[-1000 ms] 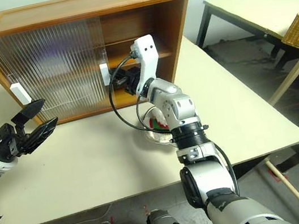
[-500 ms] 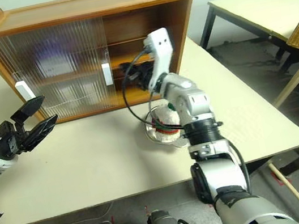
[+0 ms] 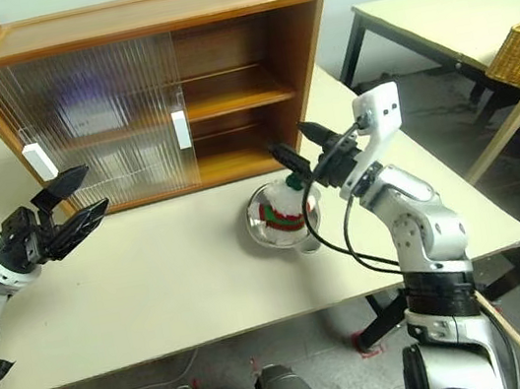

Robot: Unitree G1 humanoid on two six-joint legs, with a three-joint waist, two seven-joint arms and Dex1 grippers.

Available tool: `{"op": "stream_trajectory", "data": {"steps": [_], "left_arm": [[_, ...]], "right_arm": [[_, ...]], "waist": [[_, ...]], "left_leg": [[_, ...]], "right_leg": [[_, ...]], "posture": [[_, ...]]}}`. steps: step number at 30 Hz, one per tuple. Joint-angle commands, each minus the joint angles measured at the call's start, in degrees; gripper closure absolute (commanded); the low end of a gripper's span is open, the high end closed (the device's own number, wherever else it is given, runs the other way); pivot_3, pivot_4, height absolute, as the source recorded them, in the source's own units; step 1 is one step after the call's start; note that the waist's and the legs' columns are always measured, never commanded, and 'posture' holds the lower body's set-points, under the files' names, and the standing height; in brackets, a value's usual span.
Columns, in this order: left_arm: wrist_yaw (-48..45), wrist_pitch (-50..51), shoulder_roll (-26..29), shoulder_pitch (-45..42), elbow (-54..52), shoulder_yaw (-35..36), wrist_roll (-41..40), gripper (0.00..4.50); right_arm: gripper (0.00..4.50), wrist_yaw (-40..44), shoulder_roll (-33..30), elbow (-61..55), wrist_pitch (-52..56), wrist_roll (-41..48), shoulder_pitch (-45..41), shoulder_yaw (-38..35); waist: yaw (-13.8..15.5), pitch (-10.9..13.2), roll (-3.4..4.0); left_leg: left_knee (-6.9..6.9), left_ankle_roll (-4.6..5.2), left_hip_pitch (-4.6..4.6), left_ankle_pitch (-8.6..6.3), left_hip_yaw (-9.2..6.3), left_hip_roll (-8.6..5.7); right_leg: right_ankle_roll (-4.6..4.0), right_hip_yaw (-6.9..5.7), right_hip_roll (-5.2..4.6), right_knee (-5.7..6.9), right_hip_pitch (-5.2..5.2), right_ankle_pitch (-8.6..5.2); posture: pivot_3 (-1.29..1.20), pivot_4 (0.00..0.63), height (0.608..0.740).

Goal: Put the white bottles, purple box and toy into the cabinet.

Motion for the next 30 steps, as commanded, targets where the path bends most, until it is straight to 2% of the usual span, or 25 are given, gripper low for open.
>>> {"op": "stream_trajectory", "data": {"steps": [1,4,8,22,30], "left_arm": [[-0.66,-0.29,0.19,-0.56,1.16,-0.11,0.58,0.0],[-0.93,-0.31,0.29,-0.85,1.65,-0.11,0.61,0.0],[-1.32,-0.33,0.61,-0.97,2.06,0.18,0.6,0.0],[-1.01,0.22,0.96,-0.09,0.98,0.83,0.04,0.0],[-0.88,0.33,0.97,0.02,0.52,1.01,-0.12,0.0]], "right_arm": [[0.04,0.26,-1.45,-4.25,3.06,3.22,3.92,-1.67],[0.04,0.64,-2.4,-6.66,4.6,5.17,7.62,-2.23],[0.04,1.49,-2.87,-9.61,5.68,7.06,13.02,-1.89],[0.04,2.31,-1.71,-8.6,3.78,5.63,20.07,0.86],[0.04,2.61,-0.86,-6.16,1.68,4.44,20.16,2.5]], "waist": [[-0.08,0.0,0.0],[-0.23,0.01,0.0],[-0.33,0.02,0.01],[-0.47,0.06,0.0],[-0.41,0.08,0.0]], "left_leg": [[0.0,-0.1,0.03,-0.06,-0.01,0.0],[0.0,-0.73,0.04,-0.43,-0.03,0.0],[-0.01,-0.83,0.01,-0.49,-0.05,0.0],[-0.05,-1.03,-0.23,-0.67,-0.07,0.0],[-0.07,-1.07,-0.23,-0.73,-0.08,0.0]], "right_leg": [[0.01,0.0,0.0,-0.01,0.03,0.0],[0.02,0.01,0.0,-0.08,0.08,-0.01],[0.12,0.0,0.0,-0.16,0.12,-0.1],[0.24,0.05,-0.01,-0.46,0.02,-0.32],[0.22,0.05,-0.01,-0.47,0.0,-0.34]], "posture": [[-0.11,0.055,0.74],[-0.12,0.057,0.74],[-0.12,0.058,0.74],[-0.1,0.065,0.74],[-0.09,0.062,0.74]]}}
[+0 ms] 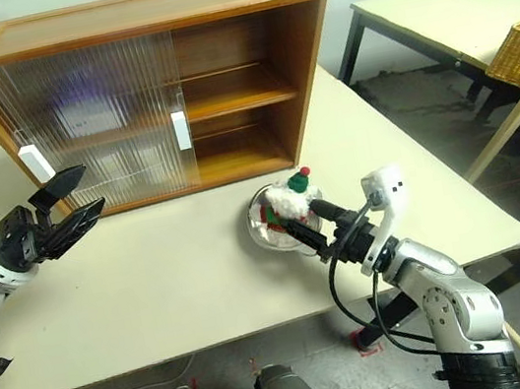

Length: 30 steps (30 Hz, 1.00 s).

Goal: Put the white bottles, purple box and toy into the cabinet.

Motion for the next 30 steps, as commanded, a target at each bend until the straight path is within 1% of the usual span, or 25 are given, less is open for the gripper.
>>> {"op": "stream_trajectory", "data": {"steps": [1,9,12,15,18,19,20,22,24,30], "left_arm": [[0.1,0.38,0.52,0.39,-0.71,0.51,-0.07,0.0],[0.36,0.46,1.12,0.11,-0.96,1.1,-0.2,0.0],[0.38,0.44,1.19,0.11,-1.02,1.23,-0.16,0.0],[0.34,0.38,1.18,0.06,-0.93,1.23,-0.07,0.0],[0.28,0.26,1.05,-0.07,-0.73,1.07,0.06,0.0],[0.23,0.17,0.92,-0.17,-0.54,0.94,0.15,0.0],[0.2,0.1,0.83,-0.24,-0.41,0.85,0.21,0.0],[0.15,-0.06,0.49,-0.5,-0.12,0.46,0.42,0.0],[-0.01,-0.13,0.36,-0.75,0.22,0.3,0.52,0.0],[-0.4,-0.26,-0.02,-1.21,0.89,0.07,0.77,0.0]], "right_arm": [[0.04,0.35,0.3,0.97,-0.83,-0.78,0.06,1.07],[0.04,0.2,2.66,5.52,-3.39,-2.67,-4.32,3.15],[0.64,0.36,2.91,5.98,-3.64,-2.61,-5.12,3.18],[1.77,0.82,2.64,5.96,-3.53,-2.47,-5.79,2.83],[2.99,1.01,2.15,5.87,-3.28,-2.11,-6.55,2.17],[3.27,1.02,1.8,5.8,-3.1,-1.8,-7.19,1.68],[3.65,1.02,1.54,5.77,-2.99,-1.58,-7.64,1.34],[4.12,1.28,0.2,5.39,-2.15,-0.27,-9.39,-0.02],[4.33,1.39,-0.91,5.23,-1.43,0.77,-10.86,-0.75],[4.33,0.79,-3.38,6.21,1.99,4.96,-18.09,-3.13]], "waist": [[0.0,0.0,0.0],[0.08,0.0,0.0],[0.13,0.0,0.0],[0.19,0.0,0.0],[0.19,0.0,0.0],[0.17,0.0,0.0],[0.14,0.0,0.0],[0.12,0.0,0.0],[0.13,0.0,0.0],[0.11,0.0,0.0]], "left_leg": [[0.0,0.0,0.0,0.0,0.0,0.0],[-0.03,-0.02,0.0,-0.02,-0.03,0.0],[-0.03,-0.02,-0.01,-0.02,-0.03,0.0],[-0.03,-0.01,0.0,-0.02,-0.02,0.0],[-0.03,0.0,0.0,-0.01,-0.02,0.01],[-0.03,0.0,0.0,-0.01,-0.02,0.0],[-0.03,0.0,0.0,-0.01,-0.02,0.0],[-0.03,0.01,0.0,0.0,-0.02,0.0],[-0.02,0.02,0.01,0.0,-0.02,0.0],[-0.02,0.2,0.0,0.11,-0.02,0.0]], "right_leg": [[0.0,0.0,0.0,0.0,0.0,0.0],[-0.02,0.0,0.0,0.0,-0.04,-0.01],[-0.04,0.0,0.0,0.0,-0.04,-0.03],[-0.04,0.0,0.0,0.0,-0.04,-0.03],[-0.05,0.0,0.0,0.01,-0.04,-0.02],[-0.05,0.0,0.0,0.01,-0.04,-0.02],[-0.06,0.0,0.0,0.01,-0.04,-0.02],[-0.07,0.0,0.0,0.02,-0.04,-0.01],[-0.07,0.0,0.0,0.02,-0.03,0.0],[-0.07,0.0,0.0,0.02,-0.04,-0.01]], "posture": [[-0.09,0.062,0.74],[-0.08,0.051,0.74],[-0.08,0.049,0.74],[-0.08,0.048,0.74],[-0.08,0.048,0.74],[-0.09,0.047,0.74],[-0.09,0.047,0.74],[-0.09,0.047,0.74],[-0.1,0.047,0.74],[-0.11,0.046,0.74]]}}
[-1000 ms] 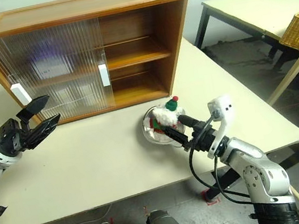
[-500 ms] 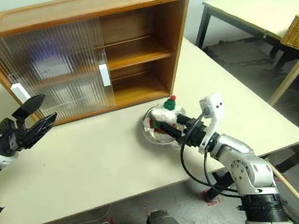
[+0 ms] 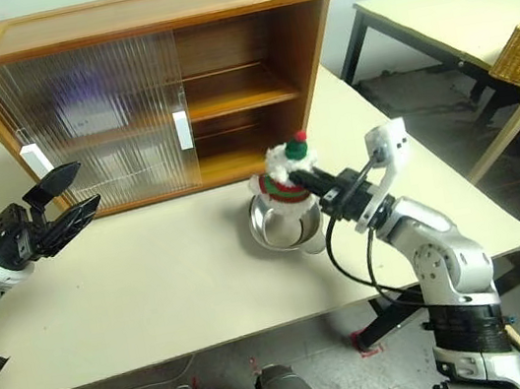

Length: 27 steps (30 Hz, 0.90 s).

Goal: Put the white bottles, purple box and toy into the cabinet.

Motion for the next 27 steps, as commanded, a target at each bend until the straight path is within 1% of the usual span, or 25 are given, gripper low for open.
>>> {"op": "stream_trajectory", "data": {"steps": [1,5,7,9,12,18,22,24,27], "left_arm": [[-0.44,-0.39,-0.25,-0.52,0.79,-0.78,0.76,0.0],[-0.33,-0.66,-0.7,-0.47,0.76,-0.95,1.06,0.0],[-0.2,-0.76,-0.82,-0.25,0.5,-0.9,1.12,0.0],[0.0,-0.82,-0.91,-0.06,0.23,-0.85,1.14,0.0],[0.35,-0.94,-1.02,0.3,-0.31,-0.85,1.17,0.0],[1.74,-1.27,-1.24,1.62,-2.37,-0.67,1.01,0.0],[3.19,-1.36,-1.8,3.21,-4.46,-0.44,0.61,0.0],[3.52,-1.4,-1.79,3.69,-4.9,-0.44,0.54,0.0],[4.07,-1.46,-1.84,4.02,-5.38,-0.49,0.45,0.0]], "right_arm": [[4.33,-0.82,-0.31,0.99,2.07,2.72,-4.56,-1.85],[4.33,-2.38,0.68,4.54,1.99,3.19,-12.54,-1.77],[4.33,-2.9,1.45,6.85,1.36,2.88,-16.32,-1.43],[4.33,-2.86,2.01,8.99,0.62,2.07,-18.97,-0.97],[4.33,-2.27,2.64,12.07,-0.94,0.32,-21.76,0.07],[4.33,-2.11,5.91,19.3,-6.36,-3.85,-27.16,1.99],[4.33,-1.72,7.95,26.06,-10.52,-7.11,-31.16,2.98],[4.33,-1.47,8.52,29.29,-12.37,-8.43,-32.97,3.18],[4.33,-1.29,9.42,34.97,-15.59,-10.52,-36.24,3.57]], "waist": [[-0.01,0.0,0.0],[-0.27,0.0,0.0],[-0.24,-0.01,0.01],[-0.21,-0.01,0.01],[0.02,-0.01,0.01],[0.15,-0.01,0.02],[0.36,-0.01,0.03],[0.46,-0.01,0.04],[0.75,-0.01,0.04]], "left_leg": [[0.0,0.09,0.0,0.06,0.0,0.0],[0.0,0.2,0.01,0.12,0.01,0.0],[0.0,0.56,0.02,0.33,0.0,0.0],[-0.03,0.65,0.01,0.38,-0.01,0.0],[-0.05,0.66,-0.02,0.38,-0.01,0.0],[-0.09,0.69,-0.04,0.36,-0.01,0.0],[-0.17,0.7,-0.04,0.37,-0.02,0.01],[-0.22,0.7,-0.04,0.37,-0.01,0.01],[-0.34,0.7,-0.04,0.37,-0.01,0.01]], "right_leg": [[0.0,0.0,0.0,0.0,0.0,0.0],[0.0,0.0,0.0,0.01,-0.01,0.01],[0.0,0.0,0.0,0.01,-0.01,0.02],[-0.01,-0.01,0.0,0.01,-0.04,0.02],[-0.01,-0.02,0.0,0.01,-0.07,0.02],[-0.23,-0.01,0.0,0.02,-0.16,0.14],[-0.29,-0.02,0.0,0.02,-0.19,0.17],[-0.52,-0.01,0.0,0.03,-0.23,0.31],[-0.63,-0.01,0.0,0.03,-0.29,0.34]], "posture": [[-0.11,0.046,0.74],[-0.1,0.045,0.74],[-0.09,0.045,0.74],[-0.09,0.045,0.74],[-0.08,0.045,0.74],[-0.05,0.045,0.74],[-0.04,0.049,0.74],[-0.03,0.05,0.74],[-0.03,0.05,0.74]]}}
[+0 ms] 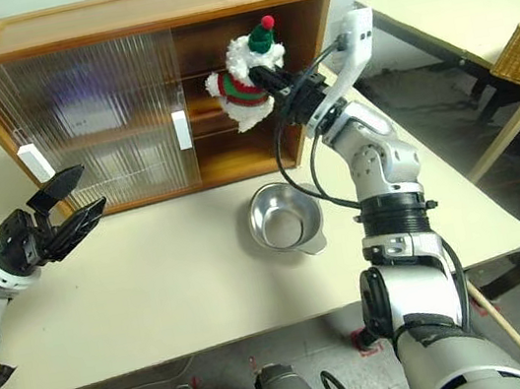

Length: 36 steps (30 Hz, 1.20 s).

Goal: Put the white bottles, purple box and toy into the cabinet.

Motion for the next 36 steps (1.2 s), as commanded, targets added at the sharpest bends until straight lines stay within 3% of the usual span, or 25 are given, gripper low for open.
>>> {"op": "stream_trajectory", "data": {"steps": [1,11,18,30,36], "left_arm": [[0.65,-0.3,-0.19,0.55,-1.48,-0.05,0.26,0.0],[1.93,-0.7,-0.76,2.2,-3.18,-0.15,0.02,0.0],[2.32,-1.01,-1.08,2.76,-3.75,0.03,0.06,0.0],[2.28,-0.92,-1.08,2.42,-3.5,-0.18,-0.21,0.0],[2.01,-0.88,-1.17,1.93,-2.91,-0.38,-0.29,0.0]], "right_arm": [[4.33,0.59,0.71,6.21,-4.15,-2.88,-3.63,0.68],[4.33,0.81,1.95,24.95,-14.09,-8.82,-13.09,0.49],[4.33,-4.15,3.11,35.35,-19.1,-14.22,-17.13,1.46],[0.02,-5.16,4.46,38.74,-22.93,-16.82,-18.7,0.65],[0.02,-4.84,4.09,37.1,-23.7,-16.6,-18.83,0.27]], "waist": [[0.24,0.0,0.0],[1.06,0.0,0.0],[1.24,-0.01,-0.01],[1.25,-0.01,-0.02],[1.22,-0.01,-0.02]], "left_leg": [[-0.02,0.0,0.0,0.0,0.0,0.01],[-0.27,-0.01,-0.01,0.0,0.01,0.05],[-0.27,-0.01,0.0,0.0,0.01,0.08],[-0.24,-0.02,0.02,0.01,0.01,0.09],[-0.23,-0.02,0.01,0.01,0.03,0.1]], "right_leg": [[-0.06,0.0,0.0,0.01,-0.04,0.01],[-0.3,-0.04,0.0,0.02,-0.18,-0.07],[-0.37,-0.07,0.0,0.05,-0.18,-0.01],[-0.4,-0.08,0.0,0.08,-0.18,0.14],[-0.47,-0.09,0.0,0.07,-0.18,0.08]], "posture": [[-0.02,0.05,0.74],[0.0,0.049,0.74],[0.01,0.044,0.74],[0.0,0.042,0.74],[-0.01,0.041,0.74]]}}
